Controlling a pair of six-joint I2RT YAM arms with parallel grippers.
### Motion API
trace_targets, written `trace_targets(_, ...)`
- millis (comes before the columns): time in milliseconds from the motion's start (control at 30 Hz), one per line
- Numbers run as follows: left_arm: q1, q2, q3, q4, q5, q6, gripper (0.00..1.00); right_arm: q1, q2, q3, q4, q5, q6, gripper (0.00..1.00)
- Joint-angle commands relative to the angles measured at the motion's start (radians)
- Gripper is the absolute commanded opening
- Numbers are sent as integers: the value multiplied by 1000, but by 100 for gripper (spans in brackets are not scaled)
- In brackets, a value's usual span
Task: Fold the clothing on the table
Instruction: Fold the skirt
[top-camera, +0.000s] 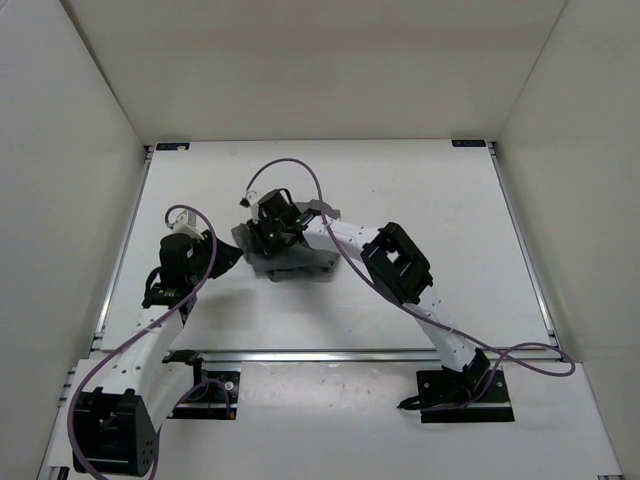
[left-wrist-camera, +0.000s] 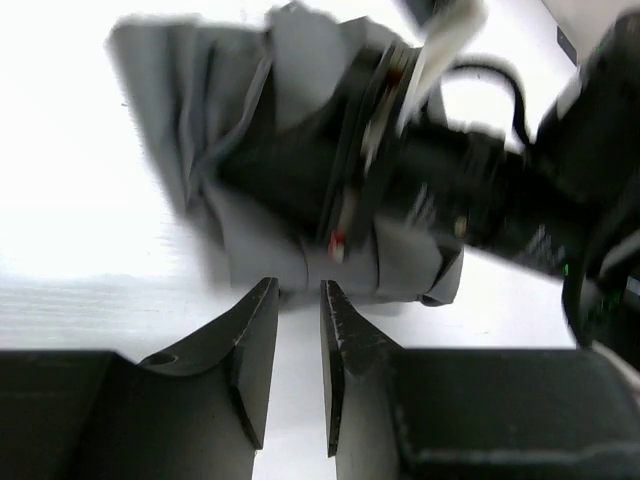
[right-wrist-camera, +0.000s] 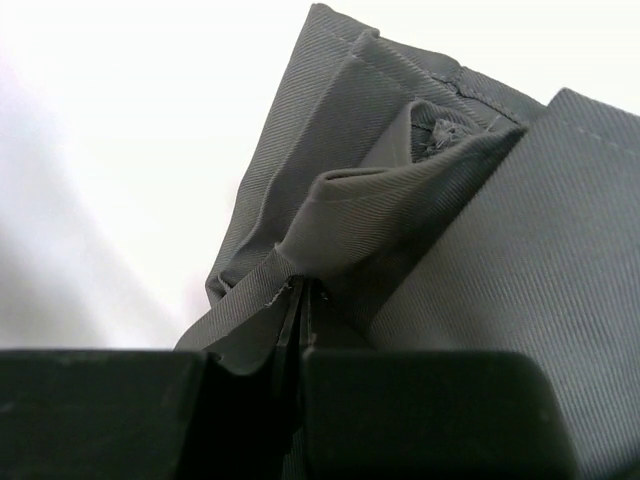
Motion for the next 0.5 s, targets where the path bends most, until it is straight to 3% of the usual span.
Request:
trace_targets(0, 12, -30, 40, -37, 5, 27, 34, -64, 88, 94, -131, 207, 136, 0)
trace_targets(100, 15, -37, 54, -51, 5, 36, 37, -100, 128, 213, -180, 222, 170, 0)
trace_targets(167, 18, -43, 55, -59, 12, 49, 39, -103, 118, 269, -180, 184, 101, 0)
trace_targets(233, 24, -46, 55, -65, 16, 61, 43, -95, 35, 194, -124, 172, 35, 0)
trace_targets(333, 32, -34, 71, -93, 53, 98, 48, -75, -242, 10, -7, 231, -57, 1)
trace_targets(433, 31, 0, 92, -114, 120, 136, 73, -111, -509, -212, 84, 184, -59, 5)
trace_targets(467, 23, 8, 98, -116, 155, 150, 98, -123, -569, -318, 119, 160, -42, 8)
